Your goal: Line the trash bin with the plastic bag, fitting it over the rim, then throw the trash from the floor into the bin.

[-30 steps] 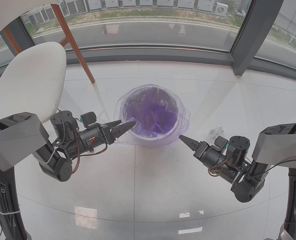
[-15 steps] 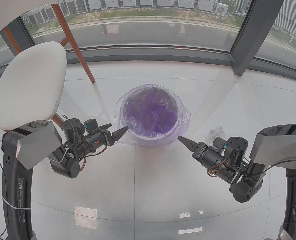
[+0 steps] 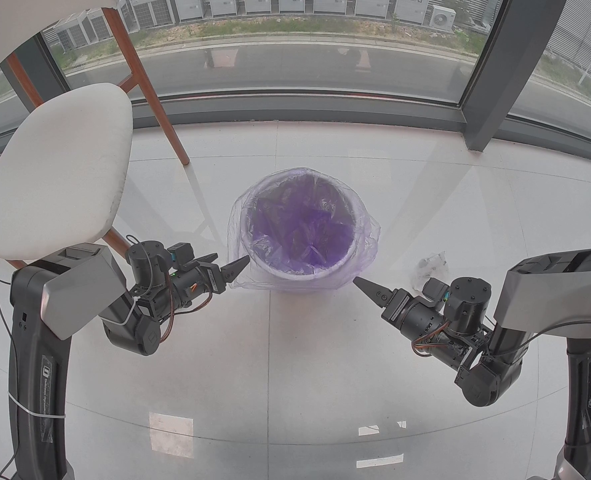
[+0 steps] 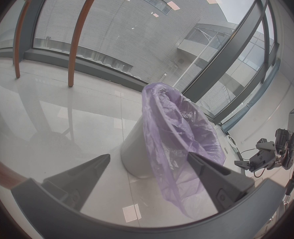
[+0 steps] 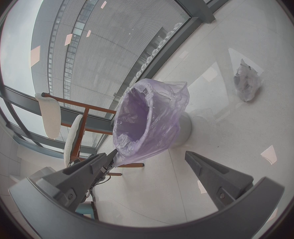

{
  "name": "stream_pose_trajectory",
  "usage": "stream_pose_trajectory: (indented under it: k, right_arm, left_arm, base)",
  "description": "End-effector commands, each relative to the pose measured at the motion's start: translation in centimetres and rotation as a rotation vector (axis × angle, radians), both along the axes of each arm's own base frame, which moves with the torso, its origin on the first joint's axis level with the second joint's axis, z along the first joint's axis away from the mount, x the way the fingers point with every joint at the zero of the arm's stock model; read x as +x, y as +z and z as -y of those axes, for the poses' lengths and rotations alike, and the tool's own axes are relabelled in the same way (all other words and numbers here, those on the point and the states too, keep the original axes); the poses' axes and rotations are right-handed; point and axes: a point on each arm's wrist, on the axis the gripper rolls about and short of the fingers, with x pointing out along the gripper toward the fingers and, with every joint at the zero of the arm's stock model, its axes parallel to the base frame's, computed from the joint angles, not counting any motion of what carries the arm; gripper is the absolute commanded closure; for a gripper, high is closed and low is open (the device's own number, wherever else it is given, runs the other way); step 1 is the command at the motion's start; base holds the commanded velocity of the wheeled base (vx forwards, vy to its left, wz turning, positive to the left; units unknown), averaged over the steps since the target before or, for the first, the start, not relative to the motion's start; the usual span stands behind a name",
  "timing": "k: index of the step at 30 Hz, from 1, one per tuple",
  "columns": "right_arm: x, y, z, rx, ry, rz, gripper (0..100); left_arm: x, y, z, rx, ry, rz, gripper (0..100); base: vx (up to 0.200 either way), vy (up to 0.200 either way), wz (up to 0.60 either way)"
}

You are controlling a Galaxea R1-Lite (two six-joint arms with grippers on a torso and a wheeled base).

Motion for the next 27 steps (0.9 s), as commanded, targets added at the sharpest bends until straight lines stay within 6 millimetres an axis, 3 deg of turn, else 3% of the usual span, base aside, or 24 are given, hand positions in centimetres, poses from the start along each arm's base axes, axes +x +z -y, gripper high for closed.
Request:
stream_pose_trajectory:
  k: [1, 13, 20, 27]
  right_arm:
    - [0.1, -0.3, -0.1, 0.001, 0.001, 0.002, 0]
    - [0.2, -0.8, -0.2, -0.004, 0.001, -0.005, 0]
    - [0.3, -1.6, -0.2, -0.031, 0.004, -0.012, 0]
    - [0.4, -2.0, -0.3, -0.046, 0.006, -0.011, 0]
  left_arm:
    - [0.2, -0.4, -0.1, -0.001, 0.005, 0.008, 100]
    - [1.1, -2.4, 0.0, 0.003, 0.005, -0.004, 100]
    - [2.6, -5.2, 0.2, 0.02, 0.062, -0.083, 100]
    - [3.4, -6.7, 0.2, 0.025, 0.076, -0.097, 100]
  base:
    - [0.0, 0.0, 0.0]
    - [0.0, 0.0, 0.0]
    - [0.0, 0.0, 0.0]
    - [0.0, 0.0, 0.0]
